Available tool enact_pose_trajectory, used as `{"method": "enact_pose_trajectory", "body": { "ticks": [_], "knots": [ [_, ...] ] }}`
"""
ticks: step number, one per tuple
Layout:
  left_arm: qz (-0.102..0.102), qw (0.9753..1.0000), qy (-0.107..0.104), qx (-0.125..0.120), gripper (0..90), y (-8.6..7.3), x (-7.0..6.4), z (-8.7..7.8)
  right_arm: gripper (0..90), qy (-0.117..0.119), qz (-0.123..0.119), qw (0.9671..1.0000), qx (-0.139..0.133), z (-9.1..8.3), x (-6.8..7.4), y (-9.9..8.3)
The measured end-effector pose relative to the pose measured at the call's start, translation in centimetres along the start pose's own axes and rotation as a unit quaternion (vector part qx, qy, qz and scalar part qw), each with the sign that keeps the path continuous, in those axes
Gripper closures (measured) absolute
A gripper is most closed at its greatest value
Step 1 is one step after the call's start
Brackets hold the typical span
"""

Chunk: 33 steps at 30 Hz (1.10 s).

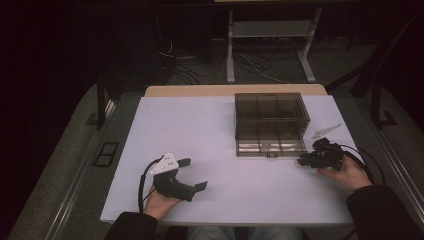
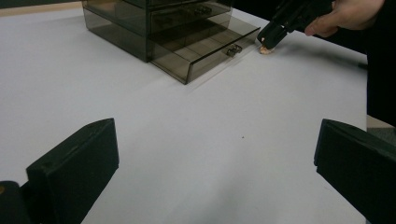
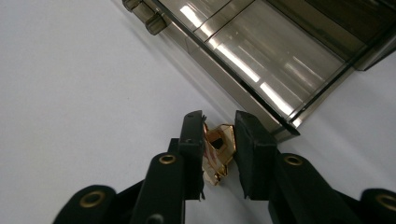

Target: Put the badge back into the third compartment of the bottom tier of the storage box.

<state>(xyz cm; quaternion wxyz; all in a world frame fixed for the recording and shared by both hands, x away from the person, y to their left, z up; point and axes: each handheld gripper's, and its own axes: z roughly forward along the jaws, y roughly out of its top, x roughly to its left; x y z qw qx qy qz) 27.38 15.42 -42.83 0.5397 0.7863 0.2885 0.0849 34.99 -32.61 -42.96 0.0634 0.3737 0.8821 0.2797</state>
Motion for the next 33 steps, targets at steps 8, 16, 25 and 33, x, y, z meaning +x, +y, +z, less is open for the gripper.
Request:
{"method": "enact_pose_trajectory", "body": {
  "ticks": [8, 16, 25, 33],
  "knots": [
    [0.0, 1.0, 0.002, 0.004, 0.0, 0.0, 0.0, 0.1, 85.6, 0.021, 0.017, 0.9996, -0.006, -1.0, -0.1, -0.3],
    [0.0, 1.0, 0.001, 0.002, 0.0, 0.0, 0.0, 0.0, 87.8, 0.049, 0.041, 0.9979, -0.003, -1.3, -0.1, -0.3],
    [0.0, 1.0, 0.002, 0.002, 0.0, 0.0, 0.1, 0.0, 87.8, 0.056, 0.06, 0.9966, -0.002, -1.3, -0.4, -0.3],
    [0.0, 1.0, 0.001, 0.002, 0.0, 0.0, 0.1, 0.0, 87.8, 0.064, 0.062, 0.996, 0.001, -1.4, -0.5, -0.3]
  ]
}}
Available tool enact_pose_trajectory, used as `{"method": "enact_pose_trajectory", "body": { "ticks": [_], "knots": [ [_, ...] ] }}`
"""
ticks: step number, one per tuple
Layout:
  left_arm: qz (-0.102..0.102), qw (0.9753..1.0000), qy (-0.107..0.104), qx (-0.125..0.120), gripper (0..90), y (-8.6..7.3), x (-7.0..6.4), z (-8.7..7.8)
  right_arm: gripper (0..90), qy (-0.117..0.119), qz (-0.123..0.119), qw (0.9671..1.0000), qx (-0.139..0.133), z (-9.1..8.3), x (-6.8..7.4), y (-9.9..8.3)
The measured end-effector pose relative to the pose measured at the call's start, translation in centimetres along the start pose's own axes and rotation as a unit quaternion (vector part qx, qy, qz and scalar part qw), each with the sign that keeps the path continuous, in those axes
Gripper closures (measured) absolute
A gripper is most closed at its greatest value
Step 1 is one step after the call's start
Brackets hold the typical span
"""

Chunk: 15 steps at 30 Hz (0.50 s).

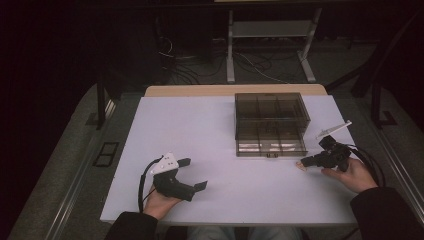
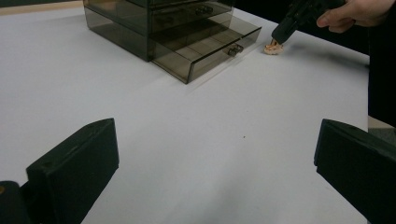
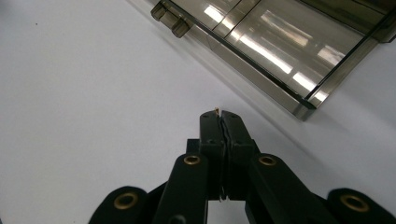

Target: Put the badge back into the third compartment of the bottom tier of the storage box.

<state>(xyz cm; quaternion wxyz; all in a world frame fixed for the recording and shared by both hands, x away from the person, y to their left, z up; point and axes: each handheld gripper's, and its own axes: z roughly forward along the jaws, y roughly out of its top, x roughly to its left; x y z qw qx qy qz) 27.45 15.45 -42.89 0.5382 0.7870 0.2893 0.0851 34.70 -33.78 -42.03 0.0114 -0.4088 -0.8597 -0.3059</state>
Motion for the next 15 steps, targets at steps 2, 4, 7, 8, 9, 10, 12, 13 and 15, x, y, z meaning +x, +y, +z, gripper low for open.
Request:
{"method": "enact_pose_trajectory", "body": {
  "ticks": [2, 4, 7, 8, 9, 10, 12, 13, 15],
  "knots": [
    [0.0, 1.0, 0.0, 0.0, 0.0, 0.0, 0.0, 0.0, 87.8, 0.0, 0.002, 1.0, 0.001, 0.0, 0.1, 0.0],
    [0.0, 1.0, 0.0, 0.0, 0.0, 0.0, 0.0, 0.0, 87.8, 0.003, 0.004, 1.0, 0.001, -0.1, 0.1, 0.1],
    [0.0, 1.0, 0.0, 0.0, 0.0, 0.0, 0.0, 0.0, 87.8, 0.004, 0.004, 1.0, 0.003, -0.4, 0.2, 0.2],
    [0.0, 1.0, 0.0, 0.0, 0.0, 0.0, 0.0, 0.0, 87.8, 0.005, 0.002, 1.0, 0.002, -0.6, 0.2, 0.3],
    [0.0, 1.0, 0.0, 0.0, 0.0, 0.0, 0.0, 0.0, 87.8, 0.004, 0.004, 1.0, 0.002, -0.7, 0.3, 0.4],
    [0.0, 1.0, 0.0, 0.0, 0.0, 0.0, 0.0, 0.0, 87.8, 0.005, 0.002, 1.0, 0.0, -1.2, 0.4, 0.6],
    [0.0, 1.0, 0.0, 0.0, 0.0, 0.0, 0.0, 0.0, 87.8, 0.006, 0.002, 1.0, 0.0, -1.3, 0.4, 0.7],
    [-0.001, 1.0, 0.0, 0.0, 0.0, 0.0, 0.0, 0.0, 87.8, 0.005, 0.0, 1.0, 0.001, -1.5, 0.5, 0.7],
    [0.0, 1.0, 0.0, 0.0, 0.0, 0.0, 0.0, 0.0, 87.7, 0.003, -0.002, 1.0, -0.002, -2.1, 0.7, 0.9]
  ]
}}
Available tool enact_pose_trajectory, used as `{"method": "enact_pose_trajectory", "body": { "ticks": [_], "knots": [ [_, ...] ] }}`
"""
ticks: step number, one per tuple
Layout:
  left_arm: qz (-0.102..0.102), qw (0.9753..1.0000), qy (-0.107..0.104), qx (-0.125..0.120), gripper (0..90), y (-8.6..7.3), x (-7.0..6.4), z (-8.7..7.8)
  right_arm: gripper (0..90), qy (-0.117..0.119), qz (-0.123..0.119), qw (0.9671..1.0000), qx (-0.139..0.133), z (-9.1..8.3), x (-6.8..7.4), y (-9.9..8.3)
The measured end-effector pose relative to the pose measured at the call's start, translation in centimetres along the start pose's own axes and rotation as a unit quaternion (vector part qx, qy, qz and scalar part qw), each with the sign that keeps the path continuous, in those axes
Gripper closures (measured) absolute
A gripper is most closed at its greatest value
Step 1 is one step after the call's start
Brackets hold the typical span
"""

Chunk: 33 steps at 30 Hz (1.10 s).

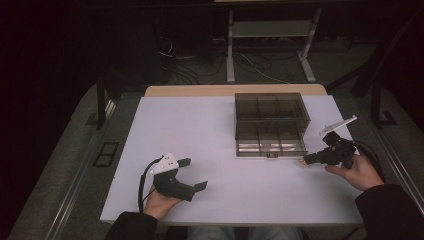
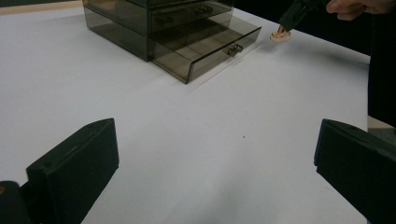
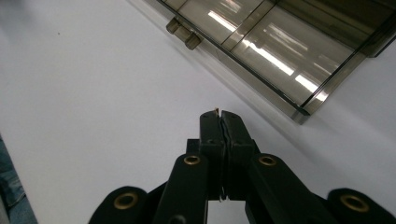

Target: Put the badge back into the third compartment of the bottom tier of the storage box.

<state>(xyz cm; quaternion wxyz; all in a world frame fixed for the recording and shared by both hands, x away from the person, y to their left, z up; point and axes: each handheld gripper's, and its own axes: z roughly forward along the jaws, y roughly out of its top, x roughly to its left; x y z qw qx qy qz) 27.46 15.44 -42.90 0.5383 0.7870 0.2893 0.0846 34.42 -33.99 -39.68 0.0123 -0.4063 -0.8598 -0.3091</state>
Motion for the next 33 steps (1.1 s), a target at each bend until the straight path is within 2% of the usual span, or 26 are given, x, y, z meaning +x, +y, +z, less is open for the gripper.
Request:
{"method": "enact_pose_trajectory", "body": {
  "ticks": [25, 33],
  "knots": [
    [0.0, 1.0, 0.0, 0.0, 0.0, 0.0, 0.0, 0.0, 87.8, -0.019, -0.017, 0.9996, -0.014, -3.8, 0.7, 2.1],
    [0.001, 1.0, 0.0, 0.0, 0.0, 0.0, 0.0, 0.0, 87.7, -0.024, -0.022, 0.9994, -0.013, -4.4, 0.7, 3.0]
  ]
}}
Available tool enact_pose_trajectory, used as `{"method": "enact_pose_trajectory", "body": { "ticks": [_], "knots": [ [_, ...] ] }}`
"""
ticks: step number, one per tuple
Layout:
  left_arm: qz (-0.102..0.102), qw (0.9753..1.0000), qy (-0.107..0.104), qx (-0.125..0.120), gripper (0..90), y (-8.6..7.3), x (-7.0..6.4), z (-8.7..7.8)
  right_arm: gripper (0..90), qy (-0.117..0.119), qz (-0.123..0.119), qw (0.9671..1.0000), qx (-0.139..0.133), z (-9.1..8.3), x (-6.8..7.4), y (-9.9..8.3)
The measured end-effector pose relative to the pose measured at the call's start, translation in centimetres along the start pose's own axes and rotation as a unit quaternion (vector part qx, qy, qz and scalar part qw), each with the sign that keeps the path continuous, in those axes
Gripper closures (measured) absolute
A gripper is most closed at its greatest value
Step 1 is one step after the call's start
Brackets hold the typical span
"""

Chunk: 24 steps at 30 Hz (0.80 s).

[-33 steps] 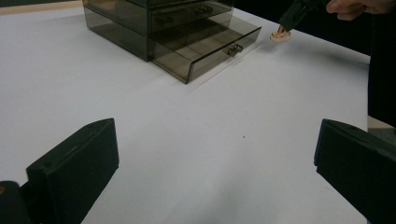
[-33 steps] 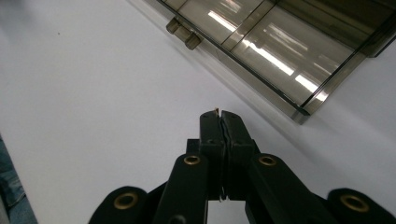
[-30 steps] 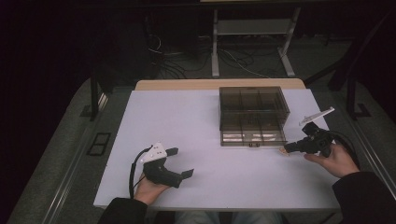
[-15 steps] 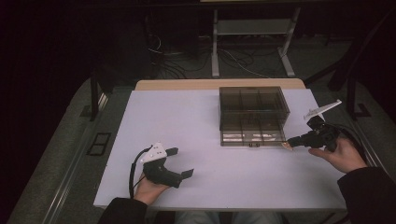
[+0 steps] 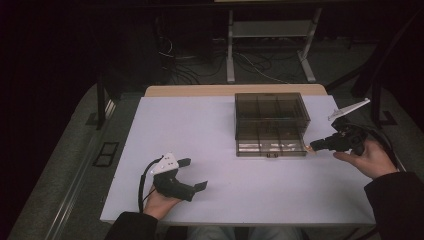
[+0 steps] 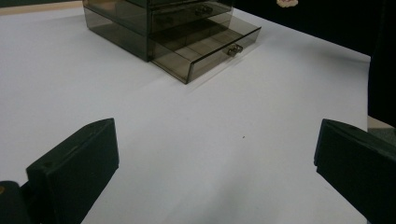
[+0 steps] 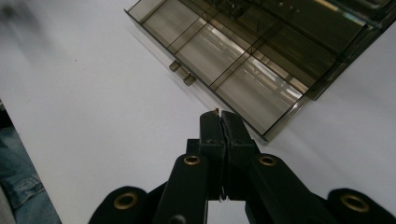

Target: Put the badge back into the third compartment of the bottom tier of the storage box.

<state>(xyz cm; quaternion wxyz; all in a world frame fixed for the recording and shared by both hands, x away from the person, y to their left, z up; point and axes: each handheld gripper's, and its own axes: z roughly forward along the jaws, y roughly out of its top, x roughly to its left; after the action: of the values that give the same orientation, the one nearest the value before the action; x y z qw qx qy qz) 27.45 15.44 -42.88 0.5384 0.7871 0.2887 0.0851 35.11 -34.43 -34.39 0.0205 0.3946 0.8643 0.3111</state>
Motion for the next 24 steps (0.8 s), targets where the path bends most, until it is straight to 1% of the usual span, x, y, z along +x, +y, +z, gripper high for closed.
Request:
{"method": "enact_pose_trajectory", "body": {
  "ticks": [12, 24],
  "knots": [
    [0.0, 1.0, 0.0, 0.0, 0.0, 0.0, 0.0, 0.0, 87.7, -0.009, -0.008, 0.9999, -0.001, -0.8, -0.2, 1.9],
    [0.0, 1.0, -0.001, 0.0, 0.0, 0.0, 0.0, 0.0, 87.8, -0.016, -0.007, 0.9998, -0.007, -1.2, -0.6, 3.3]
  ]
}}
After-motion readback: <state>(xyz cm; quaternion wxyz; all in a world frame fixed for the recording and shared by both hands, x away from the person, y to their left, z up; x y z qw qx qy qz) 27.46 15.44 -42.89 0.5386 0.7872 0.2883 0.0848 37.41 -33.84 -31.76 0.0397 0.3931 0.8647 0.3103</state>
